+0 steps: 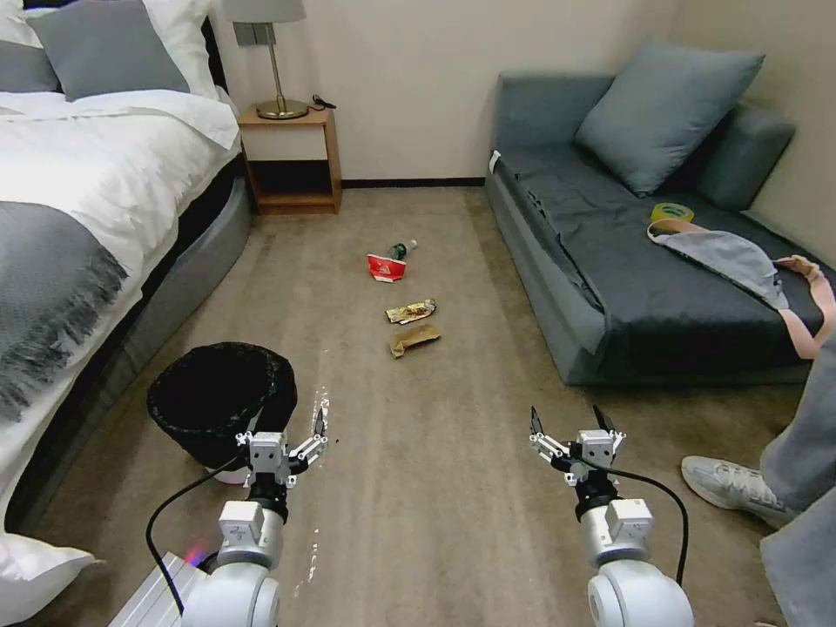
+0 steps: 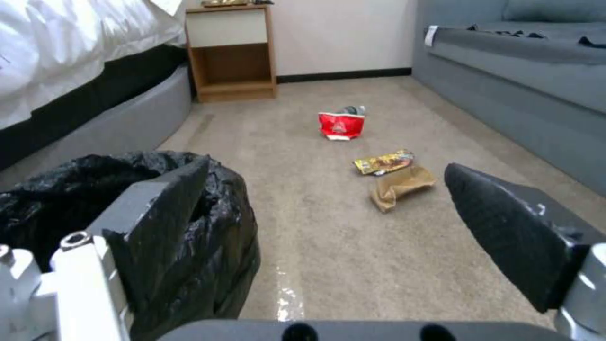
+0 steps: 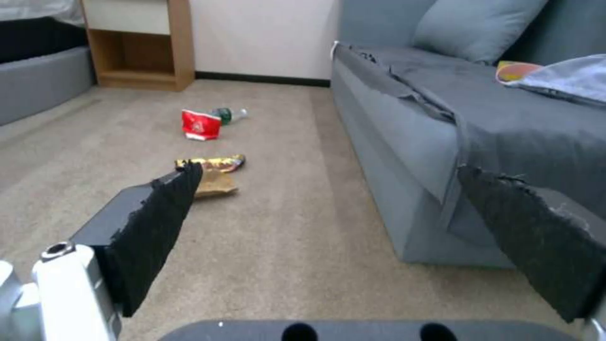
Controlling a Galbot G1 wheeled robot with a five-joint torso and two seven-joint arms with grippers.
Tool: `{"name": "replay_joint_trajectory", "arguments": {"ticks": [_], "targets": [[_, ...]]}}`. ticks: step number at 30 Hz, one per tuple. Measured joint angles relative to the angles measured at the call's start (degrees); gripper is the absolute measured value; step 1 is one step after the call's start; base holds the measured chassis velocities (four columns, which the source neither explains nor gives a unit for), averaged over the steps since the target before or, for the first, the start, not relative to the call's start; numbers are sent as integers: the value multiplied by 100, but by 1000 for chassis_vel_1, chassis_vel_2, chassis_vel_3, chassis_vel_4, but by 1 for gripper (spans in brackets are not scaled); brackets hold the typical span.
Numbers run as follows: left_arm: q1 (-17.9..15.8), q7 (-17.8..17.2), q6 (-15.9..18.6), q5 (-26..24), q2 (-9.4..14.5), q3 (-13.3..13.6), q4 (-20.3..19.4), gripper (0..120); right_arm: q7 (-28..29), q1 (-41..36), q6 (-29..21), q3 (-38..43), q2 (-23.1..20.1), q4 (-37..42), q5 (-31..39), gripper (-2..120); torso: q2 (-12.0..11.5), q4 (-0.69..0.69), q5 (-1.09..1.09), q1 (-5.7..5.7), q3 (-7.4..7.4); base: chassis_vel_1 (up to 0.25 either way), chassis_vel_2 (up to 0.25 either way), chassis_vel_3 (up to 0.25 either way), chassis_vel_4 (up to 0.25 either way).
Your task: Pick up the trash bin, then pick up the garbage on the floor and place it into the trash bin.
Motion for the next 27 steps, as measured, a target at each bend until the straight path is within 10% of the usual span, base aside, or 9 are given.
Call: {"name": "replay_joint_trajectory", "arguments": {"ticks": [27], "targets": [[0,0,0,0,0,0,0,100,0,0,0,0,0,0,0,100,0,0,0,0,0,0,0,0,0]]}}
